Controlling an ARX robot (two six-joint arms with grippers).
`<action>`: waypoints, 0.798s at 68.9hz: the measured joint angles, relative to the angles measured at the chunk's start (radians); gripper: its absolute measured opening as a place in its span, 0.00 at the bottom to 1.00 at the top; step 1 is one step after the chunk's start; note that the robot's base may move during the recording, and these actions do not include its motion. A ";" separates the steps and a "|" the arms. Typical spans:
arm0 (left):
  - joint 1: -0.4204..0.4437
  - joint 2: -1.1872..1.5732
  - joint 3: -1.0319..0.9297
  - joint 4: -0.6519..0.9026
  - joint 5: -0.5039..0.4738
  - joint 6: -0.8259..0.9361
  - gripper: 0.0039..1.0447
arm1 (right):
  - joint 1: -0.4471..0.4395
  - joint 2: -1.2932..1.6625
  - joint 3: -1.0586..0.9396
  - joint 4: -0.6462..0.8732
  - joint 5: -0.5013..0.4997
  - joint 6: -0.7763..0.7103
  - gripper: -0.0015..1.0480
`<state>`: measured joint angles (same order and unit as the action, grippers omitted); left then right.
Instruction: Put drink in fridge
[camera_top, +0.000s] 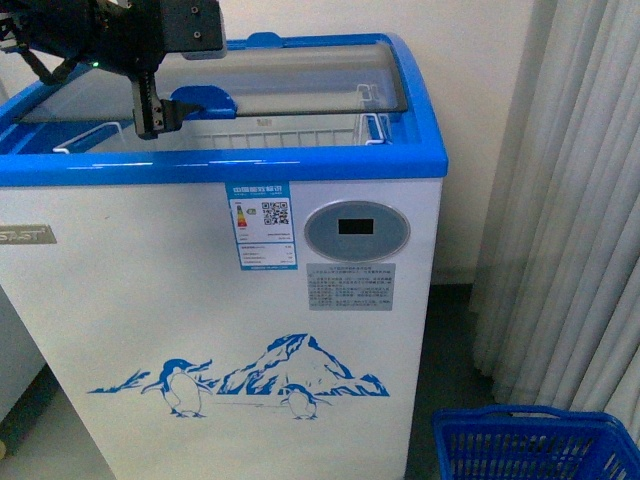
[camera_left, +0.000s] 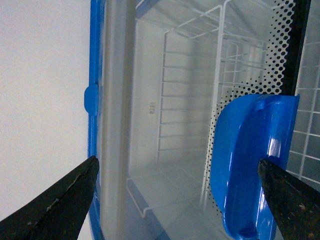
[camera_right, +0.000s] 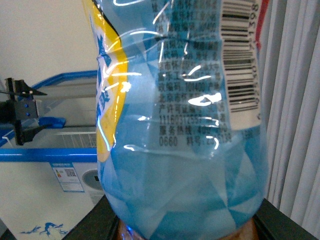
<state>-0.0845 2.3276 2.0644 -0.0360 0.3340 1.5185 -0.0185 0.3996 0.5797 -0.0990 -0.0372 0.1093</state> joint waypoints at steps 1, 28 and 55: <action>0.000 0.008 0.014 -0.004 -0.002 0.000 0.92 | 0.000 0.000 0.000 0.000 0.000 0.000 0.39; -0.014 0.355 0.634 -0.200 -0.088 0.005 0.92 | 0.000 0.000 0.000 0.000 0.000 0.000 0.39; -0.032 0.508 0.808 0.004 -0.280 -0.121 0.92 | 0.000 0.000 0.000 0.000 0.000 0.000 0.39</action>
<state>-0.1169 2.8357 2.8727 -0.0322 0.0544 1.3972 -0.0185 0.3996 0.5797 -0.0990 -0.0368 0.1093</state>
